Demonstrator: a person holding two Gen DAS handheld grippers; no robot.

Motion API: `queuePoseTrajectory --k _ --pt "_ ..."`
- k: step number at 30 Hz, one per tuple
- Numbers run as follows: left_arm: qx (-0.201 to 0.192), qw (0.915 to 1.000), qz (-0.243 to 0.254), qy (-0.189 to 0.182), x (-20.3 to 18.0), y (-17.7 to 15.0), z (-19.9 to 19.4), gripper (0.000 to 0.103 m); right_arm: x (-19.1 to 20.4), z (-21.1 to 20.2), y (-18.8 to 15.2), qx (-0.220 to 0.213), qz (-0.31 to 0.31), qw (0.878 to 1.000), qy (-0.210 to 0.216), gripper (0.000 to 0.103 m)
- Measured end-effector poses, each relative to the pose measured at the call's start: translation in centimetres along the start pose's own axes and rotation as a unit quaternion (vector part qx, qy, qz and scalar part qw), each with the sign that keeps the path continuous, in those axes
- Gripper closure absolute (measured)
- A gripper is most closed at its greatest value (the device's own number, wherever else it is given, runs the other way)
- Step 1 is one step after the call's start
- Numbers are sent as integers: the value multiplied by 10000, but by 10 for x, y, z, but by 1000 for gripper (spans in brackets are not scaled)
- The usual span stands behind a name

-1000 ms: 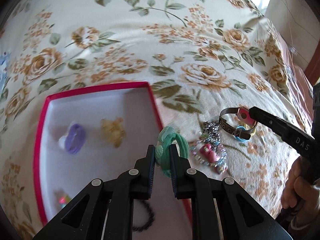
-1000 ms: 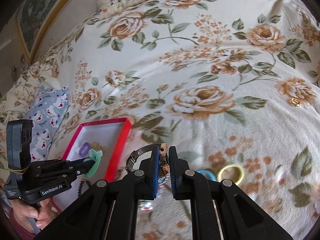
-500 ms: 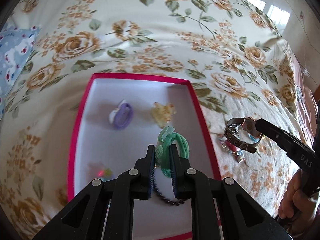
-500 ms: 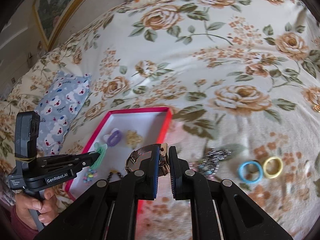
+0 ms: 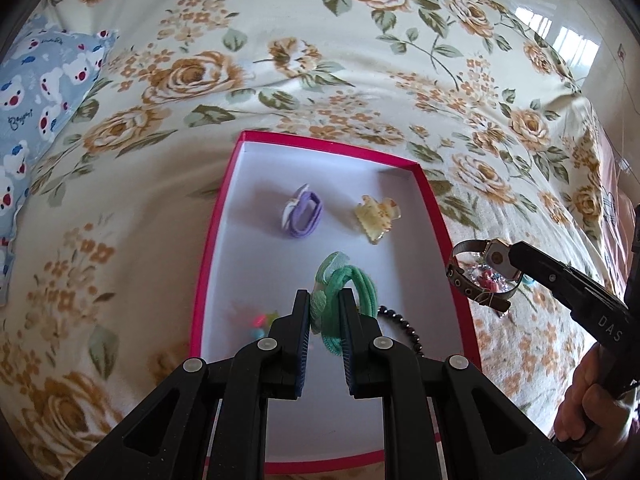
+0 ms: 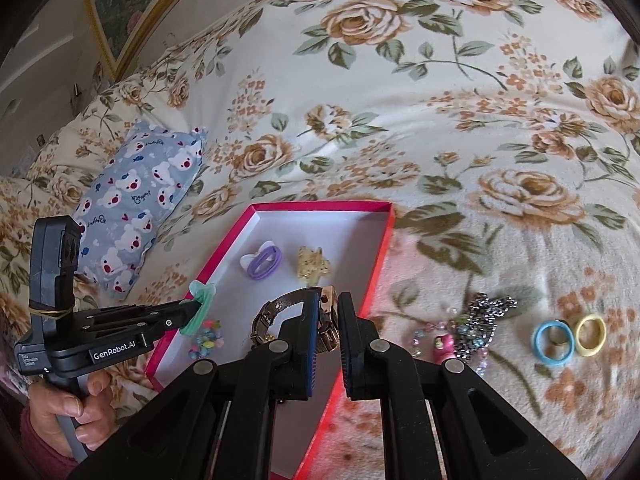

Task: Organize jewelry
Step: 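Carry the mint clip and watch into the box and open both tools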

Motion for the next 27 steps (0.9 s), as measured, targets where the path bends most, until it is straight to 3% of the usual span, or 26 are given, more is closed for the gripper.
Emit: queuePoseTrajectory --k 11,27 --pt "44 9999 -125 109 16 10 13 90 12 33 2 138 -83 9999 12 94" --pt "391 9983 -167 395 28 33 70 89 16 86 3 400 -411 9978 -319 94"
Point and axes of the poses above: each gripper's, at about its wrist camera, not at the fingertips, and z roughly the way its jaws point, x to its left, y to its top, the point moved 2 cm from there along z, roughly the way its jaws point, and after that the axes turned 6 degrees about x, right-handed, at the moved point
